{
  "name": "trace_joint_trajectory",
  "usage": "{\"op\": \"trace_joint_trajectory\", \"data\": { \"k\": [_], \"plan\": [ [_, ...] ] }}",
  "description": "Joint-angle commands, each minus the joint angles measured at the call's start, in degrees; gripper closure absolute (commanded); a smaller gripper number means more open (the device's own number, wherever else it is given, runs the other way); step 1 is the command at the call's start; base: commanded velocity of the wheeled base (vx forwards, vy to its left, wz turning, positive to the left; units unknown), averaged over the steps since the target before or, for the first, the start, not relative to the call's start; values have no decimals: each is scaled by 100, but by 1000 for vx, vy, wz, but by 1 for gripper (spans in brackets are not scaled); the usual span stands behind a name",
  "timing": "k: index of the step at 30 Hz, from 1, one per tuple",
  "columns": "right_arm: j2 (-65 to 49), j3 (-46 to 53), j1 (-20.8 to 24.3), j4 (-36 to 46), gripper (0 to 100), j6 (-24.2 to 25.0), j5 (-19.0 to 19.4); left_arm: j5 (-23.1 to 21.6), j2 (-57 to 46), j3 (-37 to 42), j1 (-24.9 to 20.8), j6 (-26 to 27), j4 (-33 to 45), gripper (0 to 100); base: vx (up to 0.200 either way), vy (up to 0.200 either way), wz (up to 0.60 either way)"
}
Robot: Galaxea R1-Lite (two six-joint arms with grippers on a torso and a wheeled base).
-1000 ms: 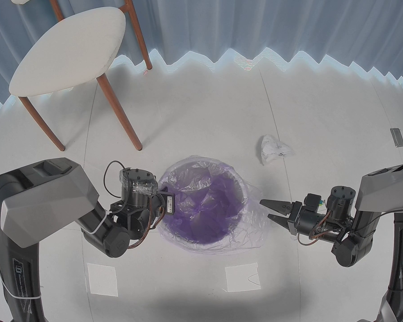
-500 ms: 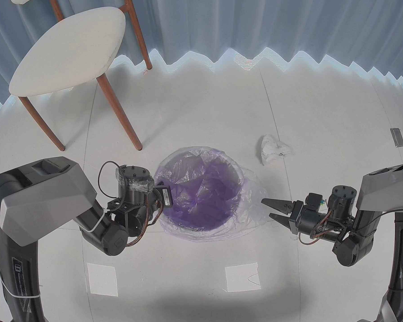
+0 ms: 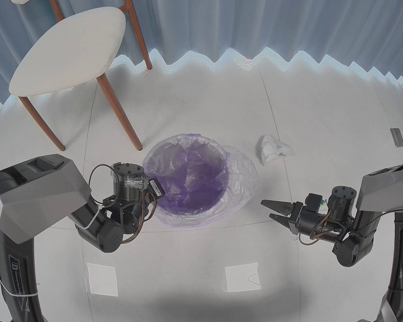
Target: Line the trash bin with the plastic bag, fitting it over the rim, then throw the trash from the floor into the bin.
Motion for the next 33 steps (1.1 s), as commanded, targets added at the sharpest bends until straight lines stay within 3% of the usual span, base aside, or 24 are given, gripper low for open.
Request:
{"op": "trace_joint_trajectory", "data": {
  "k": [1,9,10,19,25,33],
  "plan": [
    [2,28,3,-102,0,-40,3,157,-97,-4,-20,-69,-64,100,0,0,0],
    [10,64,12,-102,0,-154,3,227,-27,-144,68,-165,-231,100,0,0,0],
    [10,55,12,-102,0,-163,3,218,0,-135,95,-165,-231,0,0,0,0],
    [28,37,12,-102,0,-163,-6,262,114,102,-99,-104,-1154,0,0,0,0],
    [28,46,12,-102,0,-207,-6,289,-369,1578,-116,503,-2086,0,0,0,0],
    [28,55,12,-102,0,-224,-6,306,-1143,2528,112,547,-2578,0,0,0,0]
  ]
}}
